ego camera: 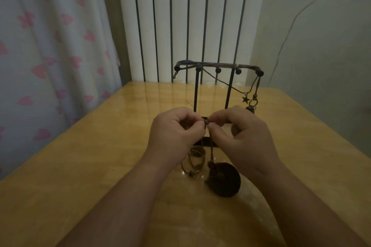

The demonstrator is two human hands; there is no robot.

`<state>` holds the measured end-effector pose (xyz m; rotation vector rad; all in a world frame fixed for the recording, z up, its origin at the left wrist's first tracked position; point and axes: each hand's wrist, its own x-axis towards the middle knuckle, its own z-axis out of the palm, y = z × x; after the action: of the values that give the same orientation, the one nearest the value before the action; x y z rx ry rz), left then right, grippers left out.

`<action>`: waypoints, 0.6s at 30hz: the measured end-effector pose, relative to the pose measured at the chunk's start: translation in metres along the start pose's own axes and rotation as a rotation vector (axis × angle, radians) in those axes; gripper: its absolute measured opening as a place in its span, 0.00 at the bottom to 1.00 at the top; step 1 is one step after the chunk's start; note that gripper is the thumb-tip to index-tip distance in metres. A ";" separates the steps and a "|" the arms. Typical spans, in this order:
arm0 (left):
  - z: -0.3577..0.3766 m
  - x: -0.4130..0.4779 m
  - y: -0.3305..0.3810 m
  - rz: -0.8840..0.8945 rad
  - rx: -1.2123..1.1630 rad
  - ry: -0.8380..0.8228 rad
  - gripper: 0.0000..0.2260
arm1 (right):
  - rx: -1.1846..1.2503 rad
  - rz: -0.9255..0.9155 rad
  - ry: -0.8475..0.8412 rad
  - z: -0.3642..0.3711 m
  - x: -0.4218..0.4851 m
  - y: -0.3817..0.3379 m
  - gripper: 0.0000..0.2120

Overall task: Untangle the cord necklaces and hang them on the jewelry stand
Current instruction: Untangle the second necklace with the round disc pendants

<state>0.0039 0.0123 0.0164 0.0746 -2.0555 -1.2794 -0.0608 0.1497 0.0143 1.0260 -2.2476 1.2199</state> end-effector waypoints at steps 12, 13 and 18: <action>-0.003 0.003 -0.008 0.024 0.145 -0.203 0.10 | -0.290 -0.117 -0.182 -0.005 0.003 0.000 0.05; -0.004 0.003 -0.009 0.024 0.146 -0.223 0.10 | -0.295 -0.115 -0.204 -0.005 0.003 0.000 0.04; -0.003 0.004 -0.011 0.040 0.174 -0.305 0.11 | -0.302 -0.075 -0.295 -0.004 0.003 0.000 0.05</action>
<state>-0.0001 0.0031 0.0106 -0.0882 -2.4125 -1.1407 -0.0627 0.1520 0.0189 1.2177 -2.4887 0.7044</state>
